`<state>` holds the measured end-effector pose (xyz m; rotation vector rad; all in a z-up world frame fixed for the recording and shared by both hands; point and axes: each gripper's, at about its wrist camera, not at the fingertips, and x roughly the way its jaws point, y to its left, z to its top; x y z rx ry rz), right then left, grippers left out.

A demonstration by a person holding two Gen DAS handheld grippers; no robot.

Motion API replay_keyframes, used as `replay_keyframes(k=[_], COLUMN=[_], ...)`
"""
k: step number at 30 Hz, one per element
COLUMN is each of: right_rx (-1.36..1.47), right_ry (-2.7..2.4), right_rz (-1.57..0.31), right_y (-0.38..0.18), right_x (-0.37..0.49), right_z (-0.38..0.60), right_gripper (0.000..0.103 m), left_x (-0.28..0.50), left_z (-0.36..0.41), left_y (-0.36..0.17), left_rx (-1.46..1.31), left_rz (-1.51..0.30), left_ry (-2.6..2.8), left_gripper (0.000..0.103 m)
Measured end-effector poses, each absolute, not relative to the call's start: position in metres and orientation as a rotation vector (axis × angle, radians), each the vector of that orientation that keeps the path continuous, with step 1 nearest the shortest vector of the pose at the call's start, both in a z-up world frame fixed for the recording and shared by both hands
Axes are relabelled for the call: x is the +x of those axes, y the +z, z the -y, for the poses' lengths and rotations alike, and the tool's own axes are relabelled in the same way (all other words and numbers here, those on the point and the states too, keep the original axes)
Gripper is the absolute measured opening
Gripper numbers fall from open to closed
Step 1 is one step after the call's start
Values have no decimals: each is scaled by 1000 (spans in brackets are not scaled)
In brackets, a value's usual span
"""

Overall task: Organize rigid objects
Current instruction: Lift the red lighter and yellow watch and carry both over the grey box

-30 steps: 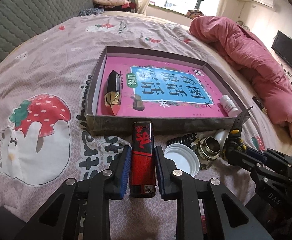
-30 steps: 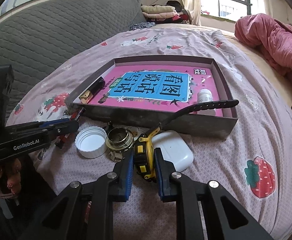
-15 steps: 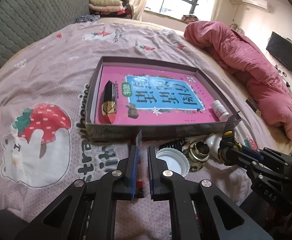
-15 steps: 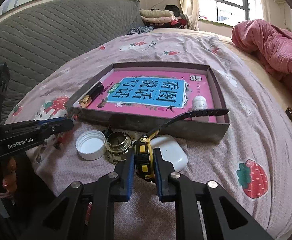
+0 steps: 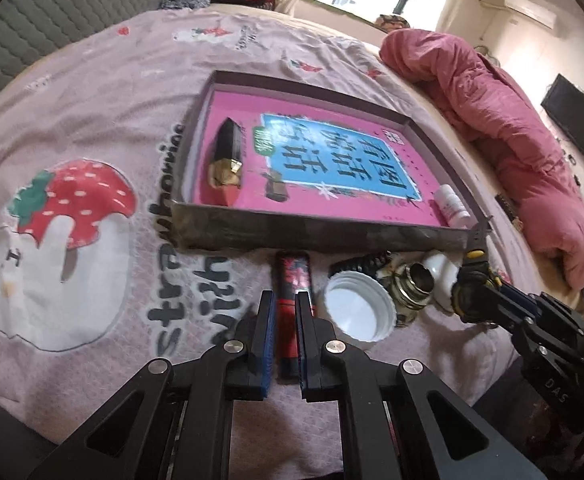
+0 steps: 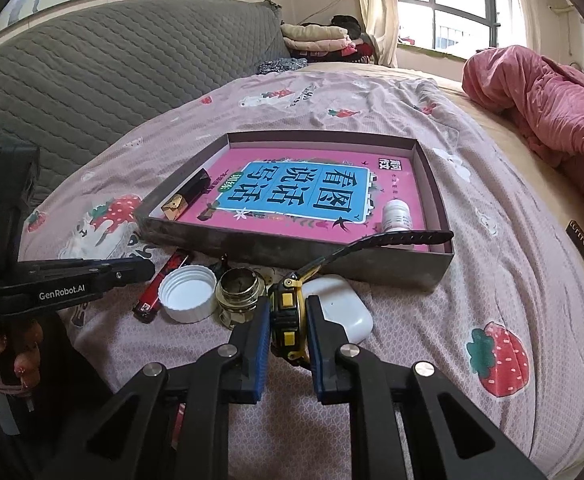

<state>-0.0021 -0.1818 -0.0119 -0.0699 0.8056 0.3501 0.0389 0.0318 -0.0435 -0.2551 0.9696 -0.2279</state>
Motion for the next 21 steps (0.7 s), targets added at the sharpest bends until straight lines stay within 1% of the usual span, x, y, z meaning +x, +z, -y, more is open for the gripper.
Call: replay_keyframes(k=[8,9,13,21], right_rx=[-62,-61,-62,-51], right_ry=[352,353,352,353], right_rz=[-809,-809,-807,-801], right_y=[-12,-12,-12,-11], right_x=[-1,-1,-1,0], right_z=[181,181,181,183], right_gripper=[17,17,17,17], left_x=[41,40,39,43], left_z=[-18,-18,-18,-4], left_y=[-50,-50,-56,-64], left_rx=[-207,-205,-207,-142], left_rz=[-1004,-1007,-1057,-1053], left_ry=[-242,-240,-230,-208], left_gripper=[11,14,29,30])
